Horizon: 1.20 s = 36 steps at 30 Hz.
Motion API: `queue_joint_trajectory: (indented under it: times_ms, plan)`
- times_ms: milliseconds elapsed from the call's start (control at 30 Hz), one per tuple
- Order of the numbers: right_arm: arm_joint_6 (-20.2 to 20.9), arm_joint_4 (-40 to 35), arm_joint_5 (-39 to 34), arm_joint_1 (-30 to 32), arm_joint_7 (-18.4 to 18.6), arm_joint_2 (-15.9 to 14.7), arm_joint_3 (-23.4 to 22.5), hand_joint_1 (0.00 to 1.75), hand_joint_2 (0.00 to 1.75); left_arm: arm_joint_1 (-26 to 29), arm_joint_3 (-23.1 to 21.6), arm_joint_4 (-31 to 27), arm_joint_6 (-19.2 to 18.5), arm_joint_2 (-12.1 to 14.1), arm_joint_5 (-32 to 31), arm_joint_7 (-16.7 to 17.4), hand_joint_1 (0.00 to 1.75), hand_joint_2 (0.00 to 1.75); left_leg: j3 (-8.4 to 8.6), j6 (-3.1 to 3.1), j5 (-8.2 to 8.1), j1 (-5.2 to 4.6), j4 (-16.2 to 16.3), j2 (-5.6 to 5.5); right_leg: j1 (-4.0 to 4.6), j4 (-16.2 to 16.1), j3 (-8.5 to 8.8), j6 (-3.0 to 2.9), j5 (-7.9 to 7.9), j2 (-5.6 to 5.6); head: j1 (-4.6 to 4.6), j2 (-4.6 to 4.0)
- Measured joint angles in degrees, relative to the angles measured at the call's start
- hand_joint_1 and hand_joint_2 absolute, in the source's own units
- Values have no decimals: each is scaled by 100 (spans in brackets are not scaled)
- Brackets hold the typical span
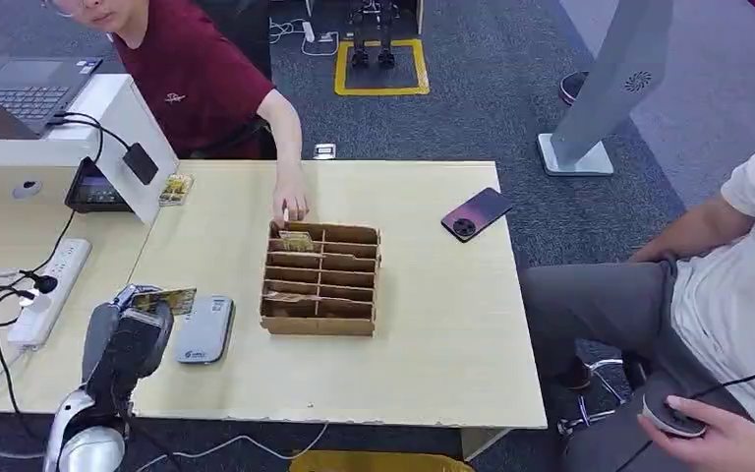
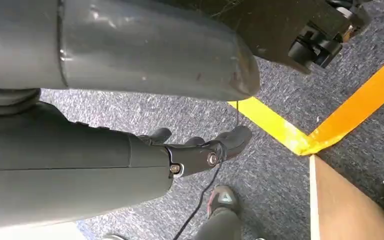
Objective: Pass the card to the sensor for recognition and then transmit it.
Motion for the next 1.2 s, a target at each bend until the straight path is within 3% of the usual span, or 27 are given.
queue_joint_trajectory:
  times_ms: [533,767,1000,1200]
  plan:
    - [7,0,42,13,-24,0,-114,0,0,89,11,0,-99,-129,125,75,175,175,0,0,0,0,0,0,0,0,0,0,0,-2,0,0]
    - [57,-37,241,-14,-2,22,-147,0,0,-21,46,134,-142,-129,142,405,175,175,1,0,0,0,0,0,0,0,-1,0,0,-1,2,0]
    - [205,-85,499,-58,74,70,-201,0,0,-361,437,666,111,-184,-406,745,175,175,2,-1,1,1,0,1,1,0,-1,0,0,-1,0,0]
    - [245,-142,649,-127,118,114,-236,0,0,-811,846,1126,166,-315,-765,756,175,175,1,-1,4,1,0,-1,1,1,0,0,1,-2,0,0]
